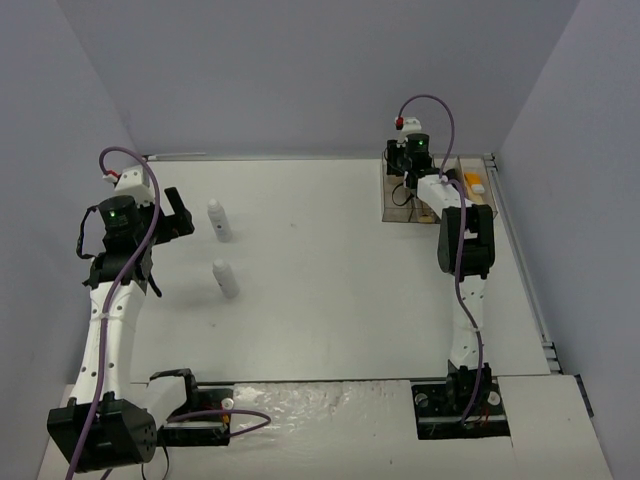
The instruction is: Organize the makeup
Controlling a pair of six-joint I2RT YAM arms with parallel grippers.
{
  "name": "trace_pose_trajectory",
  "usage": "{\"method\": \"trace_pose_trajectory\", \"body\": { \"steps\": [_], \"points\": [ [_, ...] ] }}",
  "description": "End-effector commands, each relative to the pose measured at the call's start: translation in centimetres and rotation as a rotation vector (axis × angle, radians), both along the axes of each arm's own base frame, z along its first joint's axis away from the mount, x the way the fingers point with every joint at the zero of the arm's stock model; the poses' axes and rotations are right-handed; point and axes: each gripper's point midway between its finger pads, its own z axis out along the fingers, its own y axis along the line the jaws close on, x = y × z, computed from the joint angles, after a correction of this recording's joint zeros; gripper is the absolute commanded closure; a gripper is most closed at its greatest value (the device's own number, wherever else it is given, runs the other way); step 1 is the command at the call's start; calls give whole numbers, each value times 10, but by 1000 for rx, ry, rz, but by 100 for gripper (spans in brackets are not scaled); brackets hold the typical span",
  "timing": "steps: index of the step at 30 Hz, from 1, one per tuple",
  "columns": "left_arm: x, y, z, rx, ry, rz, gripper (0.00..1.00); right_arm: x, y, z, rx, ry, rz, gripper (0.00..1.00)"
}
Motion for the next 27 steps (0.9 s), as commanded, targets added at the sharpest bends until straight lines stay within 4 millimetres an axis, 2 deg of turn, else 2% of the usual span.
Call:
{"method": "trace_pose_trajectory", "body": {
  "steps": [1,8,16,18,20,21,23,25,27],
  "points": [
    [12,2,41,0,-120,2,3,23,-3,53,-6,-166,-19,97],
    [12,2,42,-1,-123,0,3,18,-1,58,-5,-170,-5,61],
    [11,1,41,-2,-122,-2,3,4,4,88,4,-200,31,30],
    [11,0,42,-3,-123,-5,3,-5,4,111,7,-232,34,23],
    [11,0,42,-5,-122,-10,3,-16,5,121,9,-240,45,16],
    [10,-1,42,-6,-123,-12,3,-22,6,137,11,-260,50,14],
    [10,-2,44,-8,-126,-19,3,-39,9,150,14,-263,68,9],
    [9,-4,47,-14,-137,-26,3,-59,14,179,22,-292,98,5],
    [8,-4,47,-11,-136,-30,3,-79,22,189,24,-278,132,2]
  ]
}}
